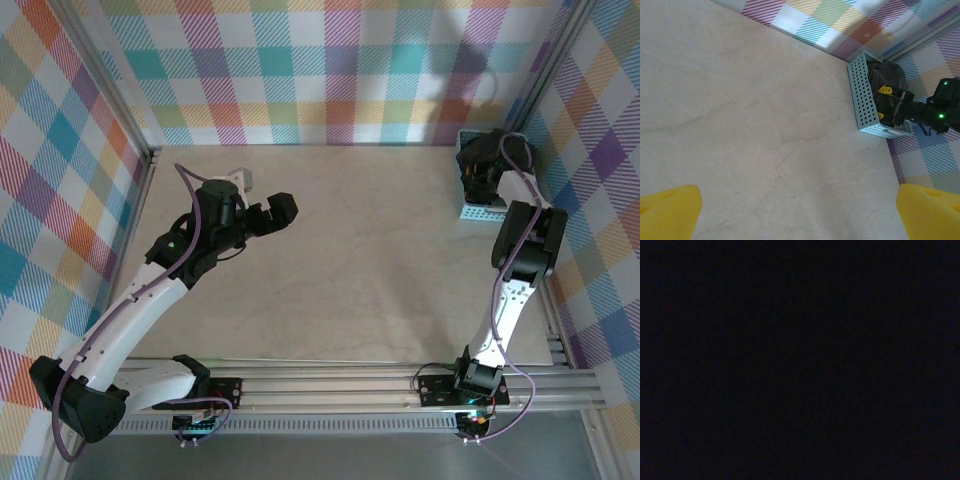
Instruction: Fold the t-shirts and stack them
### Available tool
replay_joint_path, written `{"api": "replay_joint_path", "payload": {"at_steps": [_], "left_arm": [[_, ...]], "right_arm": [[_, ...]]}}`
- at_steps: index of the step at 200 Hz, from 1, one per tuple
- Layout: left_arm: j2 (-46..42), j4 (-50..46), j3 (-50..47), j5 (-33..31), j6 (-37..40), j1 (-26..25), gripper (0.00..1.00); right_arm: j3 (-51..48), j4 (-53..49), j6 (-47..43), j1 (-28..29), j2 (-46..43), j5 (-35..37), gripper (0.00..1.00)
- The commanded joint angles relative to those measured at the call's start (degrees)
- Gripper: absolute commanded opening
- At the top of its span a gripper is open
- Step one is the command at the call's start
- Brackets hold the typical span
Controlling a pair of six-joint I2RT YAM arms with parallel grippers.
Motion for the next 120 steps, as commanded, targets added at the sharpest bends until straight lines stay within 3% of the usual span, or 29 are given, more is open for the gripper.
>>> {"api": "replay_joint_path", "payload": {"at_steps": [1,15,64,120], "left_arm": [[-0.5,-0.7,1.2,0.4,0.3,-0.5,0.98],[-0.5,-0.2,0.8,0.3,-0.1,-0.5,0.97],[0.5,1.5,1.1,0.5,-1.4,-0.7,0.96],[0.9,2.4,0.7,0.3,-2.3,-0.8,0.96]], "right_arm": [[1.7,3.7,0.3,-0.3,-1.1,-0.5,0.19],[-1.9,7.4,-1.4,0.2,-5.1,2.0,0.00],[-17.6,24.0,-8.8,3.7,-21.8,11.0,0.00],[-13.9,28.9,-16.2,4.8,-30.1,7.8,0.00]]}}
